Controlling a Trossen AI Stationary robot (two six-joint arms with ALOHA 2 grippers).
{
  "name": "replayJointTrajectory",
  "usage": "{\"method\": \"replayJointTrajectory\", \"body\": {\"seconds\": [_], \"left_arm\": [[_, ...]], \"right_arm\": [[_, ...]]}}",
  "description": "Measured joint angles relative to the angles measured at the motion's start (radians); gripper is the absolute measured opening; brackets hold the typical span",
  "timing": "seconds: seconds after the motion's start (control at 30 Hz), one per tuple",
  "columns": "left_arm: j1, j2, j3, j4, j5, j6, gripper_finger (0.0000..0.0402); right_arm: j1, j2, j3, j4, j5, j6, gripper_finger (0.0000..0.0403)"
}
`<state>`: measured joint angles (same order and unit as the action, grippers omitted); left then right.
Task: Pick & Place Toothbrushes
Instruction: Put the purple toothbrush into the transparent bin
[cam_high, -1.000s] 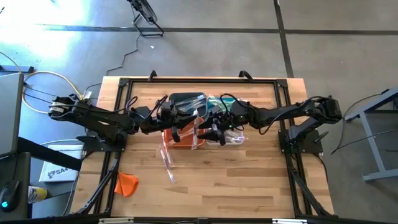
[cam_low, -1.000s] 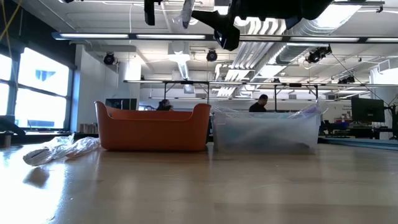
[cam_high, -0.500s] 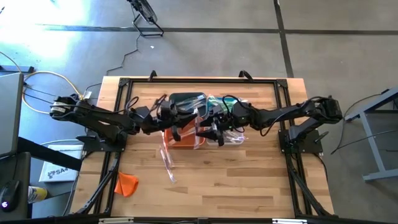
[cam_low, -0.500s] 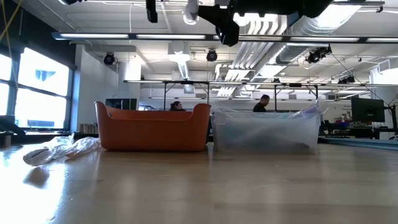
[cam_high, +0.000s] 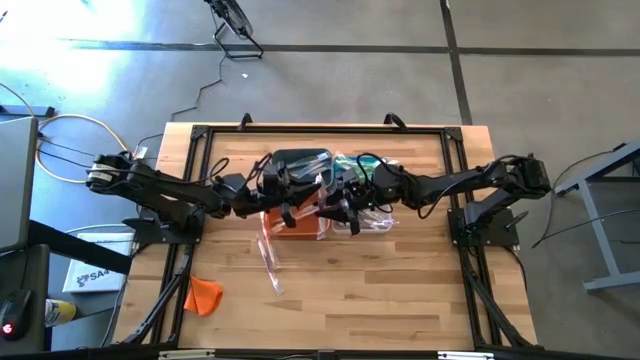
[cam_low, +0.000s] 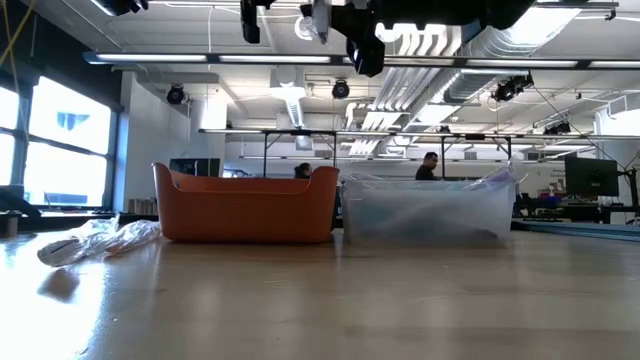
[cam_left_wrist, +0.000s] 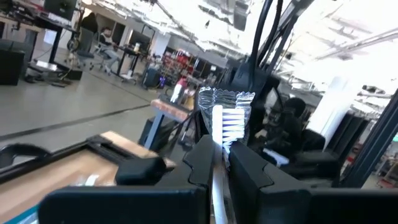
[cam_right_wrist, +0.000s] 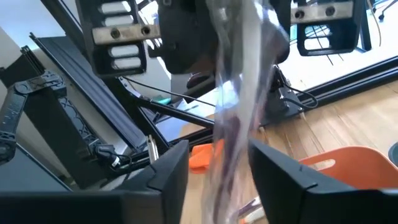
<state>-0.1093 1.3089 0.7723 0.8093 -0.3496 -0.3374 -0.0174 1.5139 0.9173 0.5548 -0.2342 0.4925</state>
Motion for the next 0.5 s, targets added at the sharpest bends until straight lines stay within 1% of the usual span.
{"method": "replayJointTrajectory", "body": {"seconds": [0.37,0.43,0.5], "left_arm": [[-0.002,-0.002,0.001,0.004,0.000,0.000,0.0025],[-0.002,-0.002,0.001,0.003,0.000,0.001,0.0025],[-0.002,-0.002,0.001,0.002,0.000,0.001,0.0025]], "right_arm": [[0.000,0.000,0.000,-0.003,0.002,0.001,0.0029],[-0.001,0.000,0.000,-0.006,0.003,0.001,0.0015],[-0.001,0.000,0.000,-0.010,0.008,0.002,0.0016]]}}
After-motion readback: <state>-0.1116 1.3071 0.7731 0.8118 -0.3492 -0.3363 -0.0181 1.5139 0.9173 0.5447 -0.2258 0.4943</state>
